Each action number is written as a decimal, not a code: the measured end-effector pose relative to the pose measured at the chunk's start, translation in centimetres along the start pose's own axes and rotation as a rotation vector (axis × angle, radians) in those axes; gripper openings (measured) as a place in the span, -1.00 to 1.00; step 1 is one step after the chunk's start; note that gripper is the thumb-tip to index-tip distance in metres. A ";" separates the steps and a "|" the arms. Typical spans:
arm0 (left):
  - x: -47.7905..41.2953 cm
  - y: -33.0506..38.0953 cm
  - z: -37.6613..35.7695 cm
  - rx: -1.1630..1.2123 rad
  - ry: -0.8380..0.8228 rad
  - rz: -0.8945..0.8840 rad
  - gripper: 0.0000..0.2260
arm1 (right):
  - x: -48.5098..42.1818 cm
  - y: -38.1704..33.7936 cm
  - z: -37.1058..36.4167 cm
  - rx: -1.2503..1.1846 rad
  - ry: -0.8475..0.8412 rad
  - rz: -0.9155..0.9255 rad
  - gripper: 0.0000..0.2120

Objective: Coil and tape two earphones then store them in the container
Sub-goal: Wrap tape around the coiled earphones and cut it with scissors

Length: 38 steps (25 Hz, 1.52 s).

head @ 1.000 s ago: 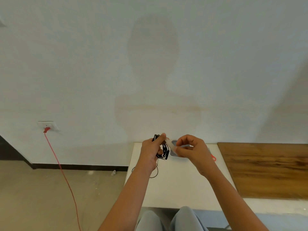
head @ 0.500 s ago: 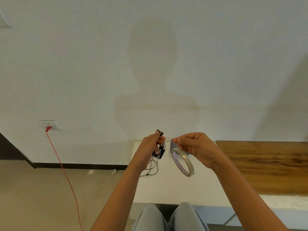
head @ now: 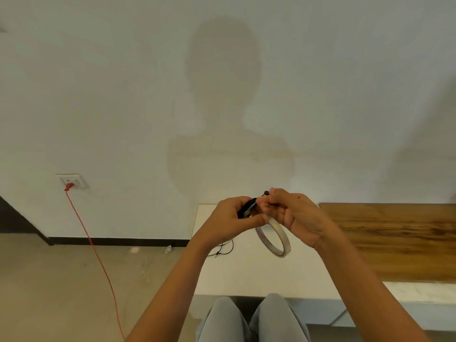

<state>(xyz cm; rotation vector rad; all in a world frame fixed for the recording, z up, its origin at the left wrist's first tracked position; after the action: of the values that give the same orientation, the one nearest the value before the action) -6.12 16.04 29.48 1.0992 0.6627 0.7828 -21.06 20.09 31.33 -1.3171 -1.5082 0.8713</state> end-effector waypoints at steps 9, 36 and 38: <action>0.2 0.1 0.2 0.008 0.081 0.052 -0.81 | 1.0 -0.2 -0.1 0.462 0.114 0.233 -0.87; -1.6 3.3 0.3 -0.088 -0.017 -0.028 -0.94 | -1.1 -1.5 -0.1 0.723 0.127 0.742 -0.83; -1.8 3.1 0.4 -0.115 0.006 0.006 -0.90 | -1.2 -1.3 0.1 0.797 0.160 0.828 -0.84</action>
<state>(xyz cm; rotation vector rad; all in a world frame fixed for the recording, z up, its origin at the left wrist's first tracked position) -7.52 15.14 32.67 0.9950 0.6123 0.8195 -21.53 18.64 32.24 -1.3106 -0.3275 1.6161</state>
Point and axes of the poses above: each hand's wrist, its own x-axis away from the middle knuckle, its own z-axis out of the back of the hand, y = z × x, the point moved 4 cm from there along -x, towards the middle knuckle, and after that the axes turned 2 degrees about x, right-handed, at the moved point
